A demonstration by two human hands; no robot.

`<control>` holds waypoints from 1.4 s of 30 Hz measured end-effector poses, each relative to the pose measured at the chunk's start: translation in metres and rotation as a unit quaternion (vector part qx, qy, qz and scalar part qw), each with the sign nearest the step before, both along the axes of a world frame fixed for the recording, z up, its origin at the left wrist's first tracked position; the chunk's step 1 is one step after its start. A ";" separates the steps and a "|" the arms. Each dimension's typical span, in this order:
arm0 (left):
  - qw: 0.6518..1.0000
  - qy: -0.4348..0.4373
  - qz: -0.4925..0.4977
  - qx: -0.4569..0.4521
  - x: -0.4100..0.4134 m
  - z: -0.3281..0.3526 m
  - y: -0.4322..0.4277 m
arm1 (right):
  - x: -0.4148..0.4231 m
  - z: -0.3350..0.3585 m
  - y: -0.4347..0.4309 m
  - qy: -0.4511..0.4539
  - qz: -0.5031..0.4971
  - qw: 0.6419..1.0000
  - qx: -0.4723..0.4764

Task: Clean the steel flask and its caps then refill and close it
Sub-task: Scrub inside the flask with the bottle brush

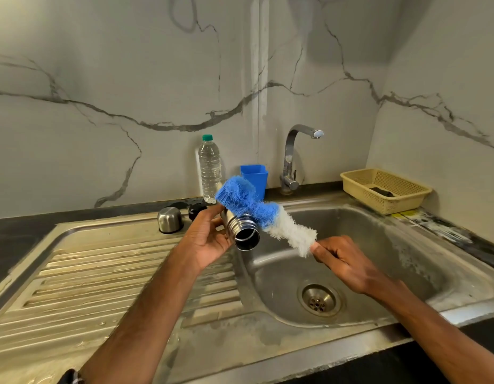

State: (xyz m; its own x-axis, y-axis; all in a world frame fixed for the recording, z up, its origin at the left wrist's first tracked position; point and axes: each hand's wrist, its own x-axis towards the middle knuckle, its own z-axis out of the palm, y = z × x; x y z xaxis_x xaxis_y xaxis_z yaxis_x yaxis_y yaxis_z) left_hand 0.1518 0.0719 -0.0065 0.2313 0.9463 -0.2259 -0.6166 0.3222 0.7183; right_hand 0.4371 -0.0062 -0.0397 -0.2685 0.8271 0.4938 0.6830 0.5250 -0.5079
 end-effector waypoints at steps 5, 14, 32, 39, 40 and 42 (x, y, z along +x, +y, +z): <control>1.000 -0.009 -0.011 0.021 0.002 -0.001 -0.002 | 0.002 -0.003 0.001 0.000 0.004 1.000 0.002; 0.997 0.008 -0.059 0.050 0.005 -0.002 -0.001 | 0.000 -0.005 0.000 0.000 0.009 1.000 0.020; 0.986 0.077 -0.094 0.111 0.013 -0.001 -0.010 | 0.002 -0.001 0.009 -0.001 -0.066 0.996 0.060; 0.982 0.106 -0.108 0.115 0.013 0.000 -0.012 | 0.008 -0.004 0.012 -0.027 -0.098 0.993 0.065; 0.981 0.108 -0.111 0.114 0.014 0.001 -0.014 | 0.008 -0.002 0.012 -0.024 -0.108 0.992 0.060; 0.980 0.110 -0.119 0.112 0.014 0.002 -0.017 | 0.007 -0.002 0.010 -0.027 -0.096 0.992 0.075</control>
